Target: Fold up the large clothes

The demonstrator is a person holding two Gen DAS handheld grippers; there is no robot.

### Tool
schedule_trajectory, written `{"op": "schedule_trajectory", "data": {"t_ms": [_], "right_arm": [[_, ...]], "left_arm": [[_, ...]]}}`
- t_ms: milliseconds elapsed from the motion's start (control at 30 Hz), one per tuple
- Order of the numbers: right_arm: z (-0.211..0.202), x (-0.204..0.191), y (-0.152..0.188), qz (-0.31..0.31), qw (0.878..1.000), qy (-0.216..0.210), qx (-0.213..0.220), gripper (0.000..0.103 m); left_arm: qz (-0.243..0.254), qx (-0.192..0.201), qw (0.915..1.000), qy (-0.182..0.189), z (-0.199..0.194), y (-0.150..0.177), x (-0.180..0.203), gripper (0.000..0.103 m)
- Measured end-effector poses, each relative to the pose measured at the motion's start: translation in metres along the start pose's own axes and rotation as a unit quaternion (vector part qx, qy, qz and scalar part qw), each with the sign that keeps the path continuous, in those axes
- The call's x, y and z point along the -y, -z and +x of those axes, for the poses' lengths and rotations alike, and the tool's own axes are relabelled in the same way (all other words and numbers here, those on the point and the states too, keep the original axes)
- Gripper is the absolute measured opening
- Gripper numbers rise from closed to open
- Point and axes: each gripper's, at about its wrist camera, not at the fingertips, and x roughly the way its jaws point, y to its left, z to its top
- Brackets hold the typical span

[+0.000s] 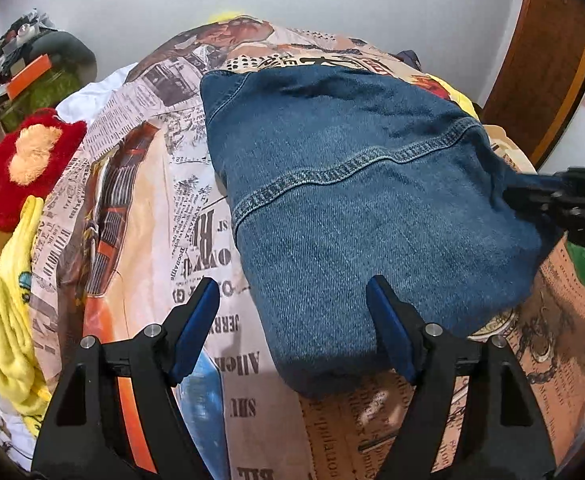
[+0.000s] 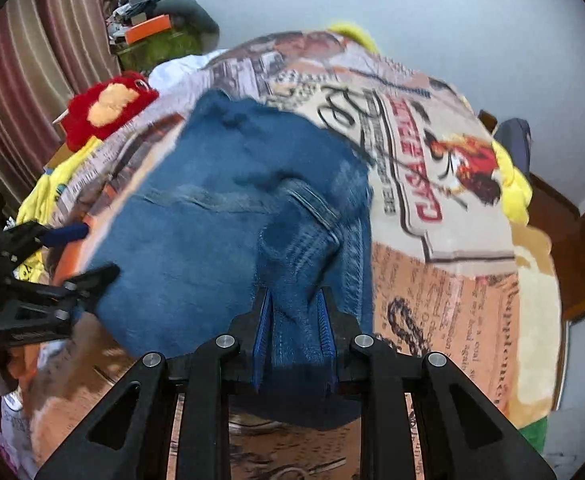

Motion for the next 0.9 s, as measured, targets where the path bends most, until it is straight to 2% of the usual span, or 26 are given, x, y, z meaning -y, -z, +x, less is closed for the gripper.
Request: {"op": "schedule_trajectory", "data": {"t_ms": [33, 67, 100, 133, 167, 200, 333, 433, 533, 667, 833, 900], "right_arm": [[0.002, 0.005, 0.004, 0.003, 1.0, -0.011, 0.003, 0.019], [0.004, 0.012, 0.009, 0.01, 1.0, -0.023, 0.005, 0.032], [0.006, 0.018, 0.013, 0.018, 1.0, -0.015, 0.004, 0.066], [0.007, 0.023, 0.017, 0.025, 1.0, 0.015, 0.008, 0.082], [0.006, 0.027, 0.021, 0.028, 0.999, 0.042, 0.019, 0.091], [0.005, 0.031, 0.027, 0.026, 0.998, 0.044, 0.028, 0.091], [0.005, 0.044, 0.044, 0.048, 0.998, 0.023, 0.02, 0.091], [-0.005, 0.055, 0.048, 0.063, 0.997, 0.051, 0.019, 0.09], [-0.016, 0.072, 0.048, 0.084, 0.994, 0.075, 0.007, 0.089], [-0.038, 0.091, 0.037, 0.128, 0.991, 0.016, 0.025, 0.089], [-0.046, 0.091, 0.004, 0.169, 0.981, -0.079, 0.054, 0.089], [-0.04, 0.085, -0.012, 0.171, 0.978, -0.107, 0.054, 0.082]], "left_arm": [[0.002, 0.0, 1.0, 0.0, 0.0, 0.002, 0.001, 0.076], [0.005, 0.0, 1.0, -0.001, 0.0, 0.004, 0.001, 0.076], [0.011, 0.001, 0.9999, -0.005, 0.0, 0.005, 0.002, 0.077], [0.017, 0.002, 0.9998, -0.008, 0.001, 0.007, 0.003, 0.077], [0.021, 0.005, 0.9997, -0.012, 0.0, 0.009, 0.005, 0.077], [0.022, 0.006, 0.9997, -0.012, -0.001, 0.01, 0.005, 0.077], [0.015, 0.001, 0.9999, 0.0, -0.006, 0.013, 0.003, 0.077], [0.019, -0.002, 0.9998, 0.001, -0.013, 0.015, 0.001, 0.077], [0.027, 0.001, 0.9995, -0.014, -0.022, 0.016, -0.002, 0.077], [0.034, 0.024, 0.998, -0.047, -0.033, 0.003, -0.009, 0.077], [0.016, 0.045, 0.9974, -0.054, -0.033, -0.025, -0.022, 0.077], [0.011, 0.05, 0.9974, -0.052, -0.029, -0.037, -0.026, 0.077]]}}
